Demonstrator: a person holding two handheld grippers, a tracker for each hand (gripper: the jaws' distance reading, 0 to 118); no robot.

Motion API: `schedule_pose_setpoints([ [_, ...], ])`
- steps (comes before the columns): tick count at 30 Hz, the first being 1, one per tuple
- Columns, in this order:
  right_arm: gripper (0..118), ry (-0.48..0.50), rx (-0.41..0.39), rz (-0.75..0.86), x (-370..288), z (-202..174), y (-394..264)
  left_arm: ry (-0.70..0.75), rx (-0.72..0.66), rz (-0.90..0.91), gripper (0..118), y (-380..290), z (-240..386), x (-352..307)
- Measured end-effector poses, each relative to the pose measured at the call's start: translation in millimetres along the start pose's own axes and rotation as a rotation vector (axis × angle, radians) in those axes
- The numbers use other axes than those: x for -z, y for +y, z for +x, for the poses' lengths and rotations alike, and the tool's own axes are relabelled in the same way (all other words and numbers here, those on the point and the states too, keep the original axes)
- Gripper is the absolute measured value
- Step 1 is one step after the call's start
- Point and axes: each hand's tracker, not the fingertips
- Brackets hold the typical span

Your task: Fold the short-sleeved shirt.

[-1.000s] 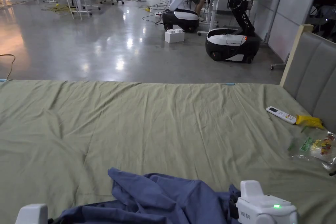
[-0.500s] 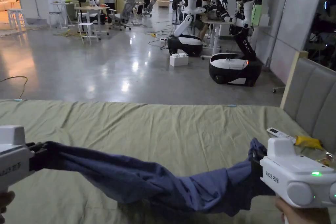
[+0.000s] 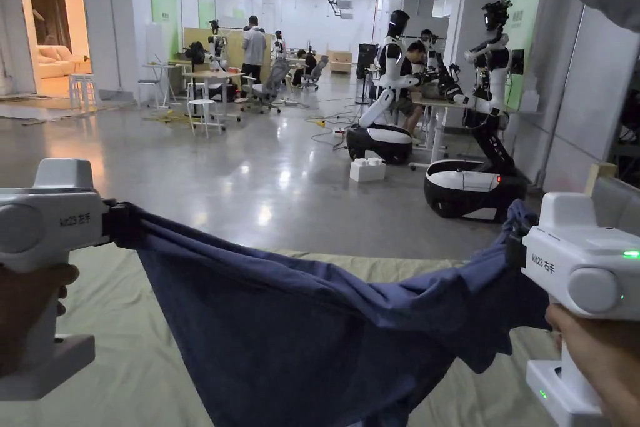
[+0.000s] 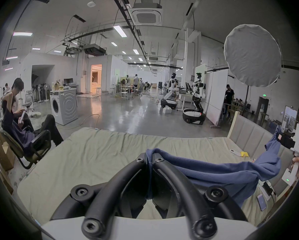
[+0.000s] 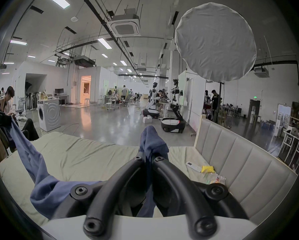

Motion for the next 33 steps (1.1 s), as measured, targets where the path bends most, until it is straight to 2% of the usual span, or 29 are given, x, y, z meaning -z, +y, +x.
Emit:
schedule_pose_setpoints([
  [3, 6, -0.006, 0.025, 0.006, 9, -1, 12, 0.0, 0.002, 0.008, 5, 12, 0, 8],
  [12, 6, -0.055, 0.033, -0.012, 39, 8, 39, 0.033, -0.047, -0.009, 5, 38, -9, 37],
  [27, 6, -0.093, -0.052, 0.018, 108, -3, 74, 0.091, -0.014, -0.01, 5, 69, -3, 103],
  [29, 6, -0.065, -0.001, -0.05, 119, -7, 69, 0.089, -0.013, -0.01, 5, 68, -4, 109],
  [31, 6, -0.106, -0.116, 0.033, 124, -15, 69, 0.088, -0.006, -0.009, 5, 69, -4, 116],
  [33, 6, -0.095, -0.097, 0.017, 130, -16, 68, 0.106, 0.019, -0.017, 5, 70, -5, 118],
])
